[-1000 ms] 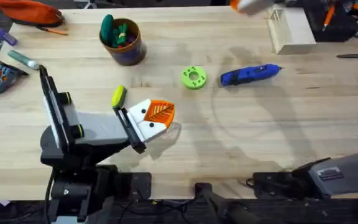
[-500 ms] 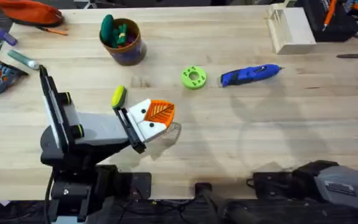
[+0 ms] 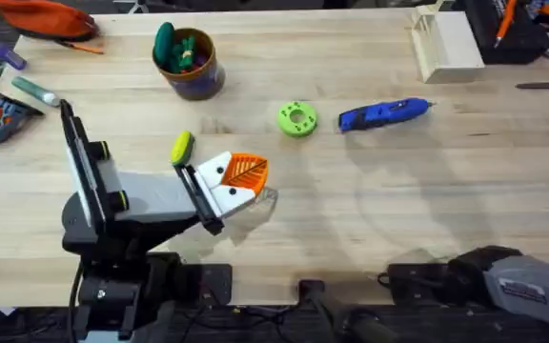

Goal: Pick up the gripper from the table and insert it into the empty holder that is missing its gripper. Then pick up a screw, insert it into the mounting hole, and use the screwdriver to tighten it. Finally, clean up the table by picking up the vegetable and placing it into the bucket.

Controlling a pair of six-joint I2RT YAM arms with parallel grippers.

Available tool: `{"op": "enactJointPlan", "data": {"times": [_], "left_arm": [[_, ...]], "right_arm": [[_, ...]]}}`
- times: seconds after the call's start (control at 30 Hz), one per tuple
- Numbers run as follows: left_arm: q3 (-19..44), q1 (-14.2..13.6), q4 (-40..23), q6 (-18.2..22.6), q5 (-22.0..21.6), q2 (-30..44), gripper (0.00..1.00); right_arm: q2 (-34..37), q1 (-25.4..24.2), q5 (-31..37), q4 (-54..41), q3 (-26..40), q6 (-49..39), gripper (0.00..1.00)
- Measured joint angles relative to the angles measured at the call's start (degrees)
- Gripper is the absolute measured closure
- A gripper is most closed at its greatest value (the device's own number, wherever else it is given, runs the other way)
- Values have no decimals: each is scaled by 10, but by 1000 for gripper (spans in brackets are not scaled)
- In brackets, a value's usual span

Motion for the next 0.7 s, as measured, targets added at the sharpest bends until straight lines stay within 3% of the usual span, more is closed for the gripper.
{"op": "enactJointPlan", "data": {"times": [0.33,0.57,0.7], "left_arm": [[0,0,0,0,0,0,995],[0,0,0,0,0,0,995],[0,0,0,0,0,0,995]], "right_arm": [[-66,-26,-16,151,-239,84,8],[-175,-44,-20,205,-400,147,8],[-212,-54,-20,200,-434,170,8]]}}
